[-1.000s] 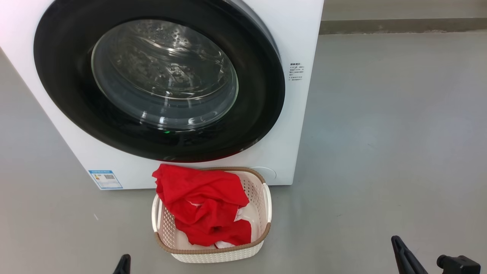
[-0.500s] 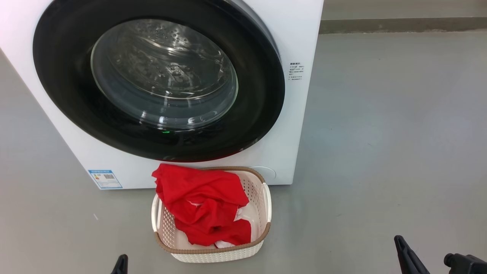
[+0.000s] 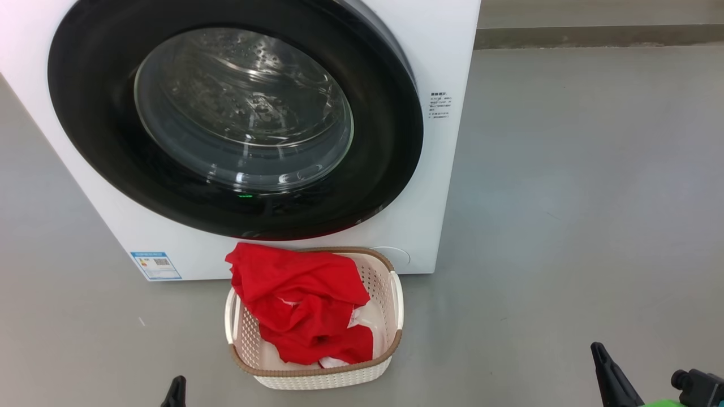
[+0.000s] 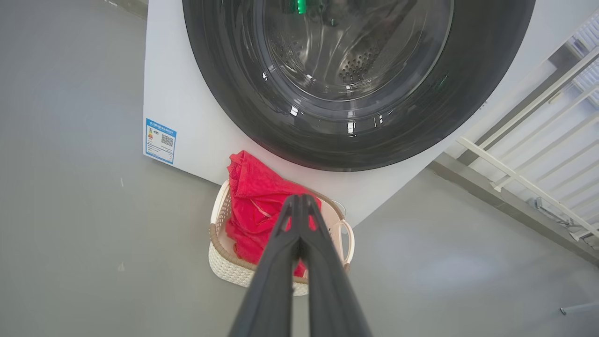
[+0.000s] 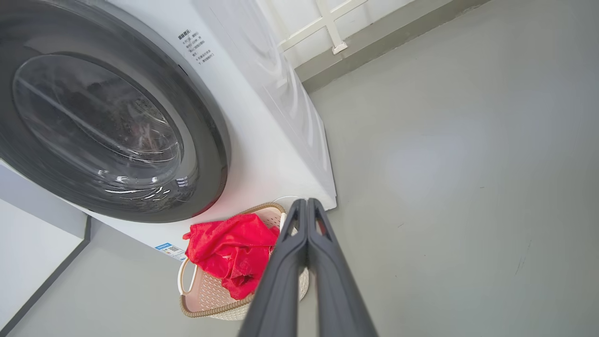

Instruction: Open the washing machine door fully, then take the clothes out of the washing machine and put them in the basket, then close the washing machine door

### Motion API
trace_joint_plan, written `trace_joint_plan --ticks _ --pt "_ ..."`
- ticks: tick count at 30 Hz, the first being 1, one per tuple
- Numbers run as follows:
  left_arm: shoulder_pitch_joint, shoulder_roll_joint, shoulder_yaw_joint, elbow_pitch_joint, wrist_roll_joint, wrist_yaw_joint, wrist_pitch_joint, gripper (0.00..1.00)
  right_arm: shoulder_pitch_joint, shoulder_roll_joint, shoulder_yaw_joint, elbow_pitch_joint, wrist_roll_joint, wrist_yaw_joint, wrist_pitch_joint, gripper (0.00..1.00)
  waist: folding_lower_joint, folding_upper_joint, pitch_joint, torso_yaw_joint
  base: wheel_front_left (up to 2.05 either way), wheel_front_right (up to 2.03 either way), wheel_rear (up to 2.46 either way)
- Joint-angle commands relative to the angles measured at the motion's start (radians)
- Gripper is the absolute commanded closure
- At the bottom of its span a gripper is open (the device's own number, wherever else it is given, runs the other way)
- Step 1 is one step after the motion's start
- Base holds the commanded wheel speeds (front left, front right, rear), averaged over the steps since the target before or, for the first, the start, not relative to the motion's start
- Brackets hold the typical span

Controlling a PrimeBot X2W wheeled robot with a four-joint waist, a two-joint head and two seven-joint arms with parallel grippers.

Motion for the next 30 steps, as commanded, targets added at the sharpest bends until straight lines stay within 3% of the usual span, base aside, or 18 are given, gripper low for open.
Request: trace_joint_plan --ticks 1,30 --pt "-0.046 0.007 0.018 -0.026 -0.038 -0.002 0.01 1.0 -0.047 -0.009 -0.005 -0.03 0.031 -0.001 0.007 1.0 -0.0001 0.0 0.0 0.0 0.0 0.0 0.0" --pt "-0.094 -0.004 0.04 -0.032 -0.329 -0.004 0.091 1.0 -0.099 0.011 -0.035 -0.054 0.287 -0.002 0.089 1.0 -0.0001 0.0 0.004 -0.002 0.0 0.0 0.0"
